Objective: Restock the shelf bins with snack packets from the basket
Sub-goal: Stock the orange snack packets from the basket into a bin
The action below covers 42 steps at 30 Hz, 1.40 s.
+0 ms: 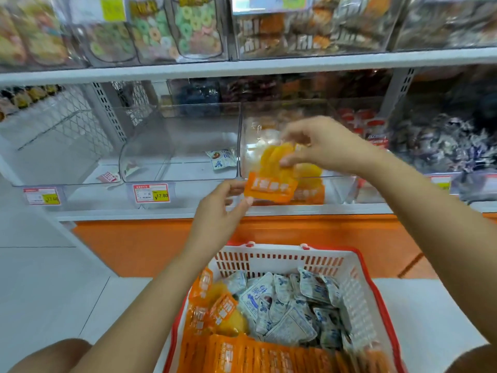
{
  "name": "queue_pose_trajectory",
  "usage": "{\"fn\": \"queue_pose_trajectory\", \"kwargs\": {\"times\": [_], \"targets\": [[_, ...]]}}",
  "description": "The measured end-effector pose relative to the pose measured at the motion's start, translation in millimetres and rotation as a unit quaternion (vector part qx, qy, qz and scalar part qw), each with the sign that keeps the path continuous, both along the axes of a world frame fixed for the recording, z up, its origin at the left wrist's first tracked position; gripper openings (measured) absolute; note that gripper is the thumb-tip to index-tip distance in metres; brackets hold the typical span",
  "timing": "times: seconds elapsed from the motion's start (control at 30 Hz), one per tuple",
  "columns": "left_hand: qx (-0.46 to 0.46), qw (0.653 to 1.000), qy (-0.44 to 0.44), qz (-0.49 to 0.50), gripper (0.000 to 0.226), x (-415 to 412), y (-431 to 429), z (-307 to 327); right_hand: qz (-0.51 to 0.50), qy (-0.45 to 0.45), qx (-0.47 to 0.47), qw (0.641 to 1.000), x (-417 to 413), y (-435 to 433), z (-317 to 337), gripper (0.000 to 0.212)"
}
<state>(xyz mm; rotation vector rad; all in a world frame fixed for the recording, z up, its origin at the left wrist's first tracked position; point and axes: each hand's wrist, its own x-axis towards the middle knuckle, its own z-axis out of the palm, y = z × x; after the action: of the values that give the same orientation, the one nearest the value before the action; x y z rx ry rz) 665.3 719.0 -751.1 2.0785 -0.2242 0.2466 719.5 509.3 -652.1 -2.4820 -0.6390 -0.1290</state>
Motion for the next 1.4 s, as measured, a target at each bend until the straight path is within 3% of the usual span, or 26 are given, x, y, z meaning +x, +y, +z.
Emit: {"fn": "queue_pose_trajectory", "kwargs": {"times": [0.1, 0.23, 0.47, 0.6, 0.73, 0.87, 0.93, 1.0, 1.1, 1.2, 1.3, 1.4], "targets": [[0.134, 0.990, -0.019, 0.032, 0.054, 9.9, -6.7, 7.0, -0.076, -0.103, -0.003, 0.992, 8.0, -34.8, 30.9, 0.017], [0.227, 0.972, 0.014, 0.049, 0.062, 20.0, -8.6, -3.0, -0.108, -0.099, -0.078, 0.986, 22.7, -58.6, 21.6, 0.021], [0.248, 0.968, 0.022, 0.031, 0.063, 21.1, -6.6, -3.9, -0.090, -0.021, -0.138, 0.986, 37.0, -48.0, -18.5, 0.026], [0.303, 0.953, 0.026, 0.001, 0.070, 23.4, -1.9, -7.0, -0.086, 0.020, -0.171, 0.981, 40.0, -38.2, -40.8, 0.031], [0.303, 0.953, 0.020, -0.028, 0.072, 25.8, 4.0, -8.8, -0.129, 0.037, -0.127, 0.983, 42.7, -38.3, -60.3, 0.035], [0.265, 0.964, -0.007, -0.021, 0.065, 13.7, 14.1, -12.7, -0.214, -0.082, -0.090, 0.969, 45.0, -39.0, -74.8, 0.041], [0.242, 0.970, 0.000, 0.005, 0.059, 4.4, 20.2, -17.4, -0.240, -0.193, -0.014, 0.951, 34.8, -27.6, -78.6, 0.031], [0.254, 0.966, 0.041, 0.013, 0.053, -3.4, 29.7, -28.0, -0.207, -0.242, 0.052, 0.947, 16.7, -7.5, -82.6, 0.023], [0.331, 0.929, 0.164, 0.010, 0.039, -11.7, 51.7, -58.4, -0.104, -0.167, 0.040, 0.980, -8.5, 27.9, -112.9, 0.034], [0.402, 0.868, 0.290, -0.010, 0.014, -23.6, 72.4, -84.9, -0.060, 0.022, -0.040, 0.997, -26.1, 59.5, -172.1, 0.035], [0.425, 0.829, 0.360, -0.052, 0.028, -35.4, 86.1, -97.2, -0.059, 0.217, -0.065, 0.972, -44.6, 81.9, -240.0, 0.024], [0.444, 0.799, 0.393, -0.103, 0.026, -45.1, 85.5, -95.2, -0.042, 0.359, -0.058, 0.931, -65.6, 96.9, -290.3, 0.040]]}}
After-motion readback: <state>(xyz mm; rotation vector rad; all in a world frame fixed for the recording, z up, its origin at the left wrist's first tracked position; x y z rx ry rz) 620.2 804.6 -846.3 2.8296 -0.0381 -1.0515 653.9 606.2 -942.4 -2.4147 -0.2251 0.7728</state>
